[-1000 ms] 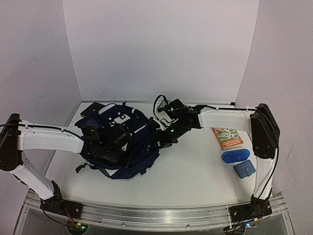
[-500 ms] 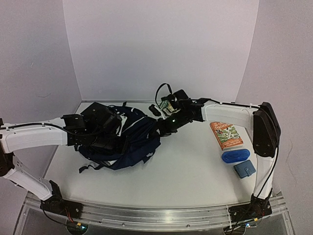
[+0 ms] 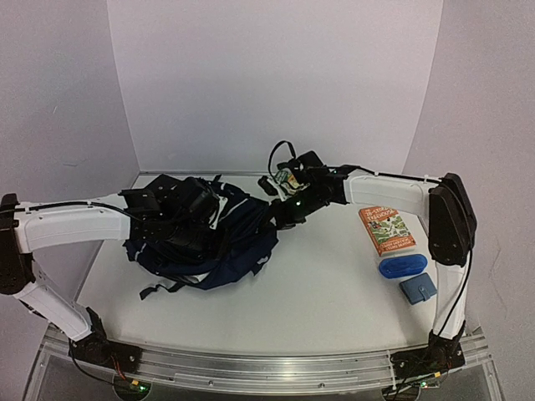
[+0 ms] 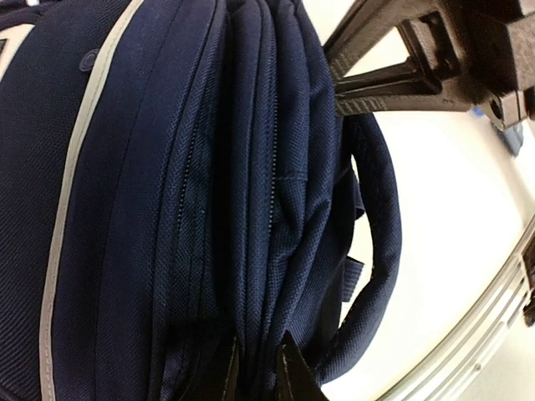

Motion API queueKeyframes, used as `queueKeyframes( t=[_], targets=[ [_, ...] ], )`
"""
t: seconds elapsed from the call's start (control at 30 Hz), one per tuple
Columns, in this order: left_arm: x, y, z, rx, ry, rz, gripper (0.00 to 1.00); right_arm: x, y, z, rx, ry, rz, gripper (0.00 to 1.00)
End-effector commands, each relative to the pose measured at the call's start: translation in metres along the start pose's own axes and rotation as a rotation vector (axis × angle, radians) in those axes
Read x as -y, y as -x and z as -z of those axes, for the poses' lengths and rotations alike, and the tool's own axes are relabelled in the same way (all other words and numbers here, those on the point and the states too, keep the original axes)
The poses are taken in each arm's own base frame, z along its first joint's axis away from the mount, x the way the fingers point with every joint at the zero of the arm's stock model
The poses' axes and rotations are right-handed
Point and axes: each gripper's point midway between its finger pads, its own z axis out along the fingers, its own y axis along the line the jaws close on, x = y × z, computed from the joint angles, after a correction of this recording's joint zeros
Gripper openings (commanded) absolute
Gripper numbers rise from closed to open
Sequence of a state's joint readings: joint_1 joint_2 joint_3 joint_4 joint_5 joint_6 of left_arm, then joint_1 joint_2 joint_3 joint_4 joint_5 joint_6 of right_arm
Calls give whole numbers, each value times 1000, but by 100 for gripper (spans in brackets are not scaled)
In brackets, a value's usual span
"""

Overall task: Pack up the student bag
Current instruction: Adjust the book in the student bag.

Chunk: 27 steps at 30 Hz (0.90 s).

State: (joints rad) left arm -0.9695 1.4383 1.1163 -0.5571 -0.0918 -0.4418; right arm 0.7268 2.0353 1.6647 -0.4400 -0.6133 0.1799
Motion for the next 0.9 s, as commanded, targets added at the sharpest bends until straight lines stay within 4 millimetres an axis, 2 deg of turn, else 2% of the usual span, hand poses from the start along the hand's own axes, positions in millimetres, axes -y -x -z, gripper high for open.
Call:
queueKeyframes(
  t=[0.0,0.13,0.27,0.37,0.47,0.57,0.67,0.73,0.8,0.87],
  targets=[
    [13,13,-11,42,-59,5,27,36,-16,-10,-32,-78,-33,0],
    [5,-6,-24,-13,-35,11,45,41,-27,-14,-56,-89,-38,0],
    [0,-13,-29,-37,-14,7,53,40,-36,-18,-78,-63,-63,0],
    [7,-16,-36,-65,-33,-16,61,35,-36,-19,-80,-32,-83,0],
    [9,-19,-45,-81,-28,-42,64,27,-31,-16,-69,-4,-92,0],
    [-1,-25,-57,-111,41,-53,64,18,-24,-9,-49,28,-91,0],
    [-14,-27,-67,-128,121,-58,63,4,-17,0,-26,72,-78,0],
    [-22,-27,-70,-133,174,-59,57,-4,-11,7,-11,98,-69,0],
    [-25,-24,-68,-126,193,-57,45,-8,-7,13,7,97,-54,0],
    [-22,-15,-57,-94,179,-50,23,-5,-6,14,13,73,-44,0]
  ],
)
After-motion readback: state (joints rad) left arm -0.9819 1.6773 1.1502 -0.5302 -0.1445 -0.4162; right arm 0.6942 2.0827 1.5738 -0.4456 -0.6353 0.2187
